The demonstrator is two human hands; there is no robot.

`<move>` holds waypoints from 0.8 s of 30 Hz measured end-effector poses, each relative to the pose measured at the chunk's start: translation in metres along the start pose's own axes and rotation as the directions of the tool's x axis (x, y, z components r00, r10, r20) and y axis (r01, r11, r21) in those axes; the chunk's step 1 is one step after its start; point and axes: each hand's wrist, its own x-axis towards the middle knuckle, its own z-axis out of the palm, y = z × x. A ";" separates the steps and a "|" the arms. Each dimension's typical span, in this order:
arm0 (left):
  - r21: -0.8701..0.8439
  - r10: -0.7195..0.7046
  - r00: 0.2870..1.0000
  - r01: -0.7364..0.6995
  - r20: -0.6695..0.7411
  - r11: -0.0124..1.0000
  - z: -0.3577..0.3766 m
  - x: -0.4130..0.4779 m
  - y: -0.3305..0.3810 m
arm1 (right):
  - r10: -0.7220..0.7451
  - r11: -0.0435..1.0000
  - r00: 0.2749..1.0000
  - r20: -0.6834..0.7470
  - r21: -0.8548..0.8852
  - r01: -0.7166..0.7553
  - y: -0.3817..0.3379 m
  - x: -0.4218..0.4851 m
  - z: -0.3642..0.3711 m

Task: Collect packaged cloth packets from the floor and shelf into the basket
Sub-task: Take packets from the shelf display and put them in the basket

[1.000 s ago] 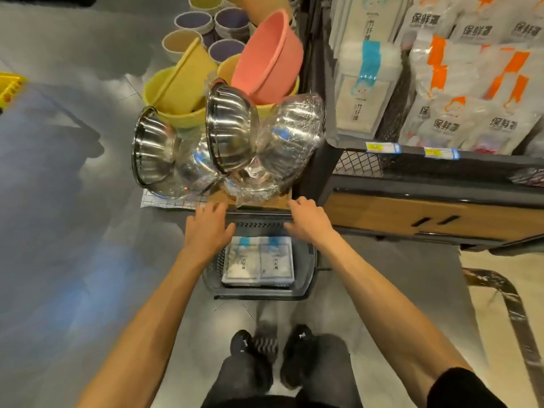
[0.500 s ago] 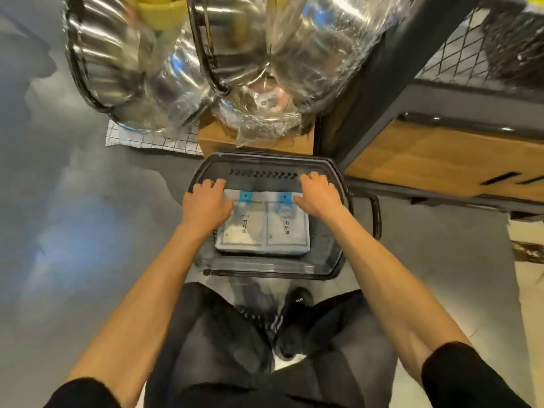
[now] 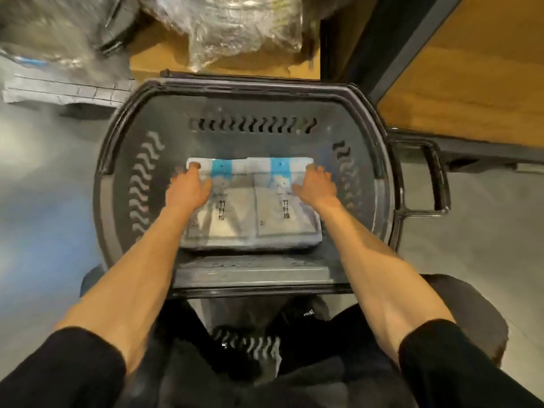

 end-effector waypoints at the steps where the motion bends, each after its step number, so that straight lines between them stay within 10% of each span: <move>1: 0.005 -0.042 0.999 0.042 0.027 0.999 0.010 0.008 -0.005 | 0.025 1.000 1.000 -0.008 0.012 -0.025 0.004 0.007 0.010; 16: -0.298 -0.315 0.947 0.283 -0.065 0.912 0.042 0.030 -0.027 | 0.190 0.973 0.975 -0.116 0.153 -0.172 0.009 0.027 0.049; 24: -0.567 -0.372 0.927 0.336 0.057 0.752 0.036 0.021 -0.021 | 0.264 0.867 0.962 0.066 0.421 -0.267 0.014 0.034 0.048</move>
